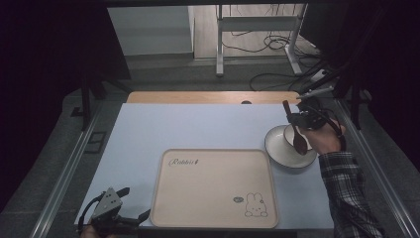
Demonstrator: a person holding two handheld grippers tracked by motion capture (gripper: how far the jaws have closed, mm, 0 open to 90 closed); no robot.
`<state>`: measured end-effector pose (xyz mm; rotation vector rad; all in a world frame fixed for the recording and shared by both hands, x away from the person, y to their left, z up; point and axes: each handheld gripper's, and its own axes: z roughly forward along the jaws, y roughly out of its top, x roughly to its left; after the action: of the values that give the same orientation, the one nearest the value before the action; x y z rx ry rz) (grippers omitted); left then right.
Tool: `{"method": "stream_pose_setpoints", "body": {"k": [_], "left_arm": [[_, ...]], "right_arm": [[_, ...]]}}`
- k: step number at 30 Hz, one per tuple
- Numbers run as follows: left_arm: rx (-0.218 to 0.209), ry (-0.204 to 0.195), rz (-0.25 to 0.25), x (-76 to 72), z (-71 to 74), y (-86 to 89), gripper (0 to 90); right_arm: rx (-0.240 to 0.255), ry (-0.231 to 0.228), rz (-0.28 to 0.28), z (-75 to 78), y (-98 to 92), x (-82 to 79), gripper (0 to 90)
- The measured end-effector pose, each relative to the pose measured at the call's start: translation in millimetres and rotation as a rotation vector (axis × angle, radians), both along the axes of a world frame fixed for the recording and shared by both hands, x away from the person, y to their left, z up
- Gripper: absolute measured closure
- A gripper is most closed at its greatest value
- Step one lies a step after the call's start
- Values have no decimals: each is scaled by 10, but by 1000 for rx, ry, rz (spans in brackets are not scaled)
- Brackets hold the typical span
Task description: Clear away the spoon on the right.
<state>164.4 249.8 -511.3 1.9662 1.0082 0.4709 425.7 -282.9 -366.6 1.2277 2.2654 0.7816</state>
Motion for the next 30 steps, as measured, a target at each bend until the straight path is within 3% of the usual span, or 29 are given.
{"method": "stream_pose_setpoints", "body": {"k": [14, 22, 30], "left_arm": [[2, 1, 1, 1, 0, -2, 1], [1, -1, 1, -1, 1, -1, 1], [1, -3, 2, -3, 2, -2, 1]], "right_arm": [[29, 42, 86, -39, 177, -357, 793], [20, 63, 127, -98, 291, -510, 793], [35, 119, 174, -218, 425, -690, 794]]}}
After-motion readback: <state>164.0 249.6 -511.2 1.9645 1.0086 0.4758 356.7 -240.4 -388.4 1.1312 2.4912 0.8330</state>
